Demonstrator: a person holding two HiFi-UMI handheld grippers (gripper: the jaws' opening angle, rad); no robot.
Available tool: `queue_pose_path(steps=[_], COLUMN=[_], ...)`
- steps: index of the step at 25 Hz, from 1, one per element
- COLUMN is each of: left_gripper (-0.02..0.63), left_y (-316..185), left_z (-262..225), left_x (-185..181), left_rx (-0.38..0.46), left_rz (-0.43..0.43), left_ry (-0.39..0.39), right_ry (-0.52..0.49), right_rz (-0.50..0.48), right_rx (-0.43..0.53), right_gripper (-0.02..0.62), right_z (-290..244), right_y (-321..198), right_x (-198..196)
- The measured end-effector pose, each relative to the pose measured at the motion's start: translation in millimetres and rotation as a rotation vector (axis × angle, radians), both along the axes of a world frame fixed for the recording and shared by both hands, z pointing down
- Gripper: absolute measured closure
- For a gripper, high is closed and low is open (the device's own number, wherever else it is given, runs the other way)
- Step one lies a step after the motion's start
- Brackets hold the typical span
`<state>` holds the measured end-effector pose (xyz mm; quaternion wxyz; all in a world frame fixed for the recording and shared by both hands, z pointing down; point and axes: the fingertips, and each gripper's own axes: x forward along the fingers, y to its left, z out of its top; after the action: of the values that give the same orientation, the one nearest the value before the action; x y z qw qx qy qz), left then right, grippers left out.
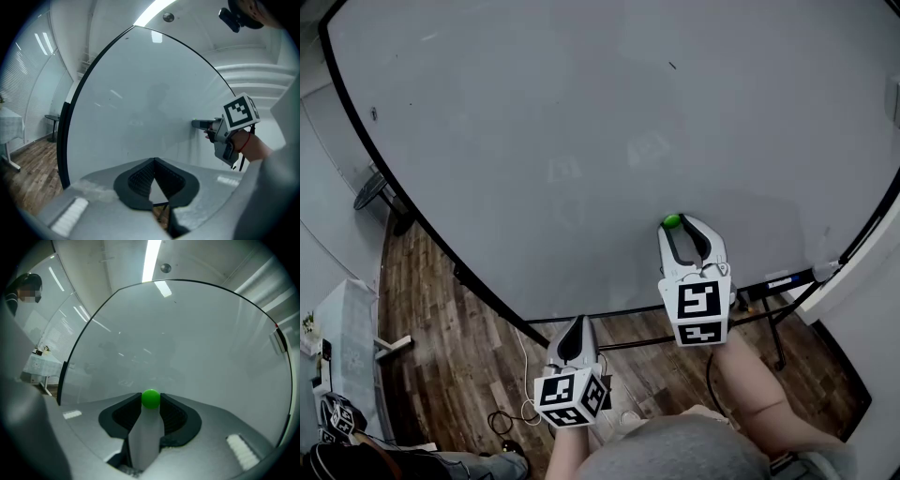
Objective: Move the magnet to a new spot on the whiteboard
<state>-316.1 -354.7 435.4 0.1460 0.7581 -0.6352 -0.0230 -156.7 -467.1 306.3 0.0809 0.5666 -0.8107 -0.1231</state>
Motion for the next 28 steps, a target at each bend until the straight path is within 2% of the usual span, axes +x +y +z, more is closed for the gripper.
queue_pose_path(steps=[12,15,19,24,28], left_gripper=[0.603,0.603,0.603,0.603,0.603], left_y=[-0.8,0.8,1.3,-0.4,-3.0], left_z=[3.4,4.6,4.0,5.8,7.2], left_x=[-1.9,-5.7,-6.0,-4.1,0.0], left_rx=[-0.006,-0.008,-0.012,-0.022,-0.024], left_rz=[0.035,0.043,0.063,0.1,0.127], left_ry=[0.015,0.01,0.01,0.009,0.008], right_ry=[-0.021,-0.035,-0.048,-0.088,-0.098], right_rz=[0.023,0.032,0.044,-0.011,-0.051], right_rx=[0.023,0.026,0.015,-0.04,-0.059], right_gripper=[0.465,0.434,0.431,0.433,0.462], right_z=[0.2,2.0,6.6,25.6,37.7], right_y=[0.2,2.5,7.0,18.1,31.6], right_x=[-0.5,0.4,4.7,-0.9,-8.0])
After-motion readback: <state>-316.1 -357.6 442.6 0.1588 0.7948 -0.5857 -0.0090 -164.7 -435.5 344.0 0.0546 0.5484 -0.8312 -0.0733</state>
